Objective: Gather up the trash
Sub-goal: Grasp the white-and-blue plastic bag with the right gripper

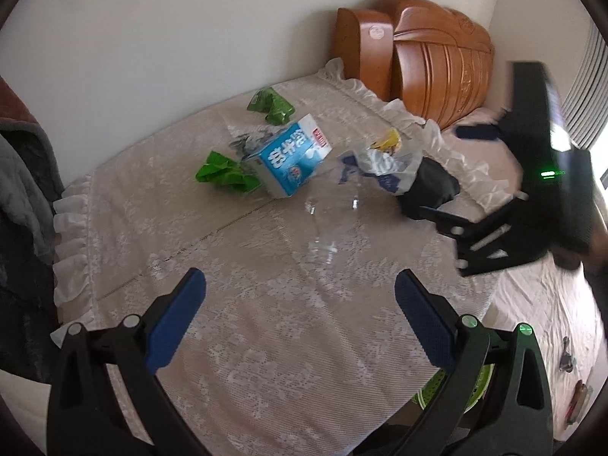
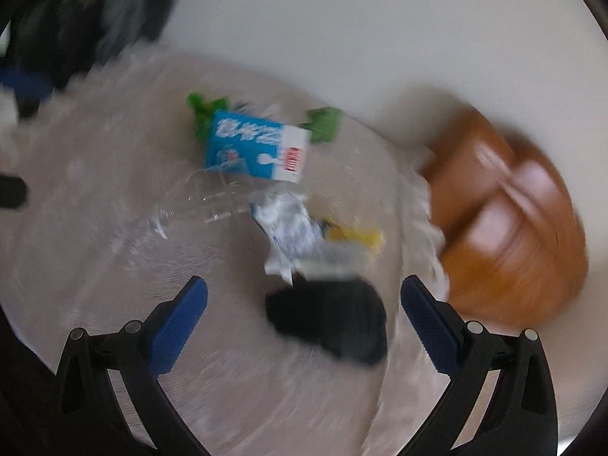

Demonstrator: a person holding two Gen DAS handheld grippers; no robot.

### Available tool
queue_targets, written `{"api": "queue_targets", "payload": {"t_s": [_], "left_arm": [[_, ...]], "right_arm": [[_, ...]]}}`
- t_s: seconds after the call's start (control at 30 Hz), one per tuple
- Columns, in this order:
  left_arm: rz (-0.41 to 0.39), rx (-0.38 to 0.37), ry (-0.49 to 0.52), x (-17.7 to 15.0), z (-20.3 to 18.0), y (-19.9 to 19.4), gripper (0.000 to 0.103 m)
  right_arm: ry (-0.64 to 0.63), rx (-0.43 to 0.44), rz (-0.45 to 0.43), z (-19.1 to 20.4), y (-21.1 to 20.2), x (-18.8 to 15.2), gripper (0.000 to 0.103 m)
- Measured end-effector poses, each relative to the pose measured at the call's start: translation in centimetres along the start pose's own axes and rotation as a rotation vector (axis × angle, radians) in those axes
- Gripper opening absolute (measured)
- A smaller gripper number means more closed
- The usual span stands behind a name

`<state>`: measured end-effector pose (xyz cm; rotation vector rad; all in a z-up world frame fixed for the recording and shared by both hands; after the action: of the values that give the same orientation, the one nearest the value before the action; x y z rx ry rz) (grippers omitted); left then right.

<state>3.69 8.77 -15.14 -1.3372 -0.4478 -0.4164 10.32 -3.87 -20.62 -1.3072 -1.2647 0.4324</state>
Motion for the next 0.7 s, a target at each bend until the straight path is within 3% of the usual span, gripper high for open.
{"api": "queue_targets", "payload": {"t_s": [0.1, 0.27, 0.37, 0.43, 0.53, 0.7], "left_arm": [[0.015, 0.011, -0.007, 0.0, 0.5, 0.8, 0.095], [0.045, 0.001, -0.033, 0.0, 0.9, 2.1, 0.095], [0.051, 0.005, -0.031, 0.1, 0.9, 2.8, 0.095], [0.054, 0.005, -0.035, 0.4, 1.0, 3.3, 0.095], [0.053, 0.005, -0.042, 1.0, 1.1, 3.8, 0.095], [0.047, 0.022, -0.047, 2.1, 1.6, 4.7, 0.095]], "right_arm": [[-0.137, -0.008, 0.053, 0.4, 2.7, 1.0, 0.101], [-0.26, -0.033, 0.127, 0.3, 6.1, 1.6, 0.097], [-0.249, -0.007, 0.17, -0.4, 7.3, 1.3, 0.079], [-0.211, 0.037, 0.189, -1.0, 7.8, 1.1, 0.06], [-0.149, 0.075, 0.189, -1.8, 7.8, 0.9, 0.039], [-0.06, 0.107, 0.141, -3.1, 7.0, 1.3, 0.033]]}}
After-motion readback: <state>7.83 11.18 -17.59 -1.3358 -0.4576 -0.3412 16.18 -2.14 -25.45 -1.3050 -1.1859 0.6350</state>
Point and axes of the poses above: each gripper's, at about its wrist camera, not at the fingertips, and y roughly the way its jaws point, z to its left, x to its top, the point moved 4 cm from there along y, roughly the way its jaws point, and after that the axes turned 14 degrees about x, right-handed, at the moved point
